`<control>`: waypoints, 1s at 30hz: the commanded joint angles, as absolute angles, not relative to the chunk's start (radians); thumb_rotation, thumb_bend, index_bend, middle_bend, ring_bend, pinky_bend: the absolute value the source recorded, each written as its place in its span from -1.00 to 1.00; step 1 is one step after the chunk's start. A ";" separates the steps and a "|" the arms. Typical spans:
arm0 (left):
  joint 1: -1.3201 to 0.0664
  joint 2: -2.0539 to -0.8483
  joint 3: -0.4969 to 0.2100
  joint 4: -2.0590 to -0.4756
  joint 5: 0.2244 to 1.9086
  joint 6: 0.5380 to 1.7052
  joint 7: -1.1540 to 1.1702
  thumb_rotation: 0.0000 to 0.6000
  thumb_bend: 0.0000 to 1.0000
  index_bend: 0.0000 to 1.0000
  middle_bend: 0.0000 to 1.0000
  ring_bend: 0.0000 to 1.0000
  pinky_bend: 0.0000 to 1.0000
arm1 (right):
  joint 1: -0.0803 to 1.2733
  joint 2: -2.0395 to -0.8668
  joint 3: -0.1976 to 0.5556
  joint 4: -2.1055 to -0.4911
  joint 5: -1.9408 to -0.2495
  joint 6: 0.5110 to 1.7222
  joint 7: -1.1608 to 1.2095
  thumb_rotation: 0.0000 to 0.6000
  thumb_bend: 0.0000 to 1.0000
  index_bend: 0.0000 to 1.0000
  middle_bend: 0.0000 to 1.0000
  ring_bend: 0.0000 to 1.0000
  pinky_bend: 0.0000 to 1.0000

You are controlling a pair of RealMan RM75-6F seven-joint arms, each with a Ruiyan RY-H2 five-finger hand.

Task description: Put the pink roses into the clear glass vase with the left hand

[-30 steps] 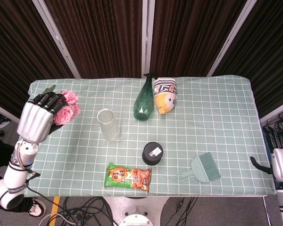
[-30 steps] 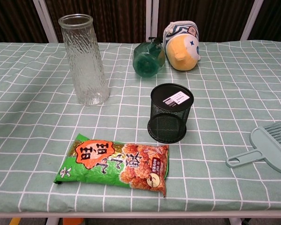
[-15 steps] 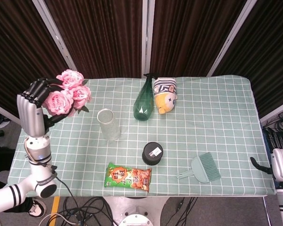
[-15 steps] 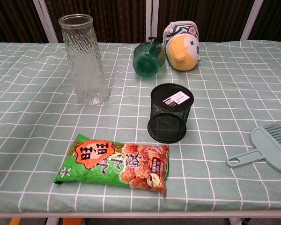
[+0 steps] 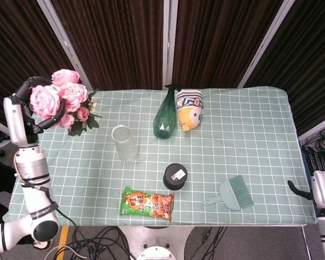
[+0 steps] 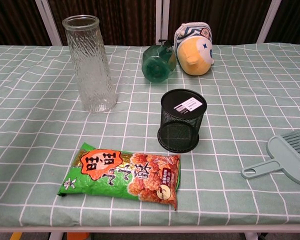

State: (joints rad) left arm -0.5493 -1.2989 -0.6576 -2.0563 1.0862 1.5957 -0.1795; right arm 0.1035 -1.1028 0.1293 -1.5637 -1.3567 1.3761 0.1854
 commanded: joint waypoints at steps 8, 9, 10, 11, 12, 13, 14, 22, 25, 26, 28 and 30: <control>-0.526 -1.226 -0.783 -2.166 0.895 1.486 -0.324 1.00 -0.45 0.03 -0.11 -0.16 0.25 | 0.108 -1.111 0.131 -1.550 -1.338 1.356 0.187 1.00 -0.67 -0.98 -1.00 -1.00 -1.00; -0.526 -1.222 -0.786 -2.171 0.882 1.477 -0.328 1.00 -0.45 0.03 -0.11 -0.16 0.25 | 0.108 -1.112 0.131 -1.548 -1.336 1.354 0.187 1.00 -0.67 -0.98 -1.00 -1.00 -1.00; -0.526 -1.220 -0.787 -2.174 0.874 1.470 -0.330 1.00 -0.45 0.03 -0.11 -0.16 0.25 | 0.108 -1.113 0.132 -1.547 -1.334 1.352 0.187 1.00 -0.67 -0.98 -1.00 -1.00 -1.00; -0.527 -1.217 -0.786 -2.176 0.868 1.463 -0.331 1.00 -0.45 0.03 -0.11 -0.16 0.25 | 0.109 -1.114 0.132 -1.545 -1.332 1.350 0.187 1.00 -0.67 -0.98 -1.00 -1.00 -1.00; -0.527 -1.215 -0.785 -2.177 0.865 1.457 -0.332 1.00 -0.45 0.03 -0.11 -0.16 0.25 | 0.109 -1.114 0.132 -1.544 -1.331 1.349 0.187 1.00 -0.68 -0.98 -1.00 -1.00 -1.00; -0.529 -1.214 -0.779 -2.178 0.859 1.447 -0.332 1.00 -0.45 0.03 -0.11 -0.16 0.25 | 0.109 -1.116 0.131 -1.542 -1.330 1.347 0.188 1.00 -0.68 -0.98 -1.00 -1.00 -1.00; -0.530 -1.213 -0.776 -2.178 0.854 1.439 -0.333 1.00 -0.45 0.03 -0.11 -0.16 0.25 | 0.109 -1.117 0.131 -1.541 -1.329 1.346 0.188 1.00 -0.68 -0.98 -1.00 -1.00 -1.00; -0.560 -1.250 -0.722 -2.128 0.860 1.418 -0.309 1.00 -0.45 0.04 -0.11 -0.16 0.25 | 0.109 -1.123 0.131 -1.527 -1.322 1.338 0.193 1.00 -0.68 -0.98 -1.00 -1.00 -1.00; -0.579 -1.280 -0.701 -2.095 0.859 1.411 -0.301 1.00 -0.45 0.04 -0.11 -0.16 0.25 | 0.108 -1.127 0.131 -1.523 -1.319 1.335 0.196 1.00 -0.68 -0.98 -1.00 -1.00 -1.00; -0.583 -1.288 -0.697 -2.088 0.858 1.410 -0.300 1.00 -0.45 0.04 -0.11 -0.16 0.25 | 0.108 -1.128 0.130 -1.521 -1.318 1.335 0.198 1.00 -0.67 -0.98 -1.00 -1.00 -1.00; -0.591 -1.302 -0.686 -2.068 0.859 1.406 -0.297 1.00 -0.45 0.04 -0.11 -0.16 0.25 | 0.108 -1.131 0.130 -1.515 -1.317 1.331 0.203 1.00 -0.68 -0.98 -1.00 -1.00 -1.00; -0.594 -1.312 -0.675 -2.057 0.851 1.393 -0.300 1.00 -0.45 0.04 -0.11 -0.16 0.25 | 0.108 -1.132 0.131 -1.507 -1.313 1.327 0.206 1.00 -0.68 -0.98 -1.00 -1.00 -1.00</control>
